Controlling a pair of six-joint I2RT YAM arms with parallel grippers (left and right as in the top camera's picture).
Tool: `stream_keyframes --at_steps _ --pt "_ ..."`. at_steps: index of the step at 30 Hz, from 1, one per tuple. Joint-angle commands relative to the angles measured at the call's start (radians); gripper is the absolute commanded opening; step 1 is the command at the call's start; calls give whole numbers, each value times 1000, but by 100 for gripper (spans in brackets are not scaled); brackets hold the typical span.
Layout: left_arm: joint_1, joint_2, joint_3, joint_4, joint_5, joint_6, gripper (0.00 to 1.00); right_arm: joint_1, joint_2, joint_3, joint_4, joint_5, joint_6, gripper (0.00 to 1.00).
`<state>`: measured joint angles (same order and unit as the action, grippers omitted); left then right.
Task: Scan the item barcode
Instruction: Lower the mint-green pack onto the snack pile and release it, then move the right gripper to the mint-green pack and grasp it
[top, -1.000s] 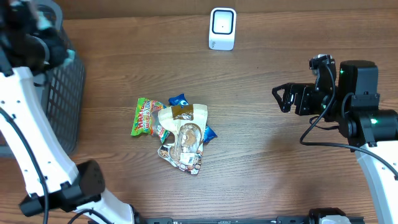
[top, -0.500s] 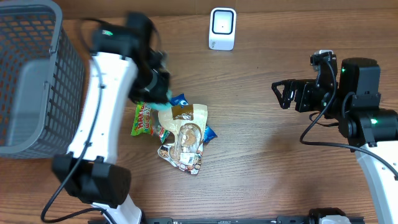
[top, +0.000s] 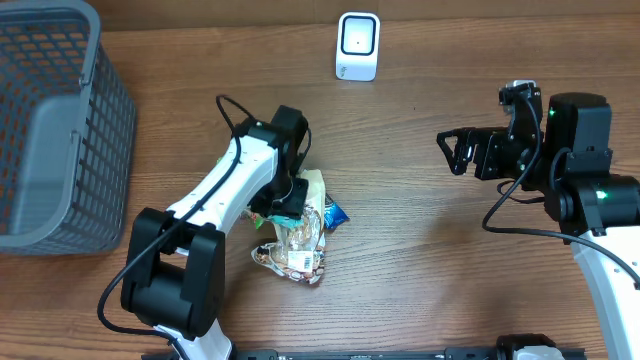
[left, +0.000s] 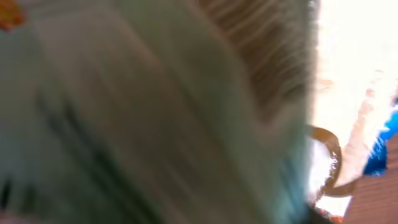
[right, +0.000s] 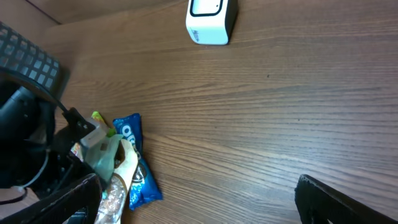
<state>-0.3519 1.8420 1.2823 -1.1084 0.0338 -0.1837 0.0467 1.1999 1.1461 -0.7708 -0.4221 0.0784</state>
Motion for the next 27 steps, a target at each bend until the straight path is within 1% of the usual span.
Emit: stream_keyframes --at_steps 1,4,6,12,14,15,18,19,22,23,24,27 --pt "2 -5 0 21 63 19 65 4 -5 32 7 -6 3 100" --pt "2 -5 43 8 122 40 68 4 -5 32 8 -7 3 100" --pt "3 -5 92 -23 128 47 68 4 -5 32 8 -13 4 100" --pt "7 -5 355 -169 109 72 69 4 -5 32 10 -29 4 100" --pt "13 -5 454 -222 72 67 76 4 -5 32 14 -29 5 100" --pt "20 -5 505 -251 45 55 78 4 -5 31 20 -29 18 100" --pt "59 -5 640 -320 -31 18 82 6 7 31 60 -42 142 100" --pt "105 -5 721 -346 -35 18 82 18 29 31 90 -84 204 95" --pt "183 -5 806 -354 -29 -24 83 78 90 31 142 -123 311 88" --pt "237 -5 835 -345 0 -32 83 135 141 31 171 -122 378 85" --pt "264 -5 837 -335 28 -32 83 169 172 31 189 -121 418 84" --pt "320 -1 834 -324 106 -31 82 265 270 31 243 -122 510 83"
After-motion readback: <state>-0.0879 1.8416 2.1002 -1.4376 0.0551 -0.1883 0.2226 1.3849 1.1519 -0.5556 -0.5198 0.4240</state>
